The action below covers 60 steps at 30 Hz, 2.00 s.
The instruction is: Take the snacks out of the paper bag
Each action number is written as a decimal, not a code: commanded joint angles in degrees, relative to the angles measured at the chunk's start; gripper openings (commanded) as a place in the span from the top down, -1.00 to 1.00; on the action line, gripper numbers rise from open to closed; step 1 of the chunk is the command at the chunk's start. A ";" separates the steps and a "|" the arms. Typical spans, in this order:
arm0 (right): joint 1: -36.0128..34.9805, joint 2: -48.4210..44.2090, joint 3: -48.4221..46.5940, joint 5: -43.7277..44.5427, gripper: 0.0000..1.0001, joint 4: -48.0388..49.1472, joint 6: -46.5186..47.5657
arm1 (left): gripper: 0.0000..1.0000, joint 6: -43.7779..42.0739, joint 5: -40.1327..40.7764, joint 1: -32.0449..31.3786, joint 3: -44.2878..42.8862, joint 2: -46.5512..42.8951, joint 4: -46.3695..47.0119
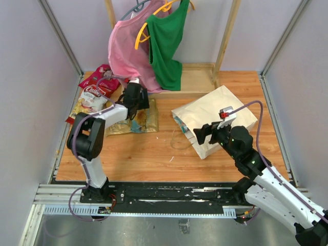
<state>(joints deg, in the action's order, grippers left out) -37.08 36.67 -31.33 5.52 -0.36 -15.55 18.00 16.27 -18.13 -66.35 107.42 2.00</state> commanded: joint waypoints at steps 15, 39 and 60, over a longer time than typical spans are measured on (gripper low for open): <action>1.25 -0.51 -0.48 0.46 -0.97 1.11 0.50 | -0.72 27.55 -38.38 -5.86 31.13 -21.19 29.40; 1.22 2.67 0.03 1.04 -0.97 -0.16 0.06 | -0.55 49.13 -49.12 -11.32 25.83 5.47 59.76; 1.23 2.27 0.35 0.63 -0.97 -0.77 0.78 | 0.14 39.88 -33.62 -15.67 12.82 9.64 37.95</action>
<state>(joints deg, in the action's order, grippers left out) -37.06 39.38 -31.31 5.76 -1.23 -15.38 59.09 -19.29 -32.99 -51.88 114.74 40.71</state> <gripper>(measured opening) 0.984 0.434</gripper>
